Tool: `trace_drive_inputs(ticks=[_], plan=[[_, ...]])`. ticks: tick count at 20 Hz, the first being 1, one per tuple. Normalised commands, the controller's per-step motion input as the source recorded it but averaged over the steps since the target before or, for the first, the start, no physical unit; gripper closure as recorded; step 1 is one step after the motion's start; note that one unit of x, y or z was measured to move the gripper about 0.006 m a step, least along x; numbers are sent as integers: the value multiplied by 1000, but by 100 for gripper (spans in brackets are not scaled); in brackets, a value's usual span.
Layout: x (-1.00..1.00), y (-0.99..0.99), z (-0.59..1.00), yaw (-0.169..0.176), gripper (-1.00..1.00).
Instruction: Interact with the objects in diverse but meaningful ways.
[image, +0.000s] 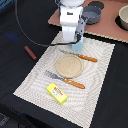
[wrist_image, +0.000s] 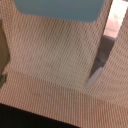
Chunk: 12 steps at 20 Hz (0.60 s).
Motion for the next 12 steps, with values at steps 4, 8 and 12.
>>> trace_drive_inputs(ticks=[4,8,12], plan=[[-600,-404,171,-64,-100],[-739,-376,51,-92,-100],[-799,-336,-4,-105,-100]])
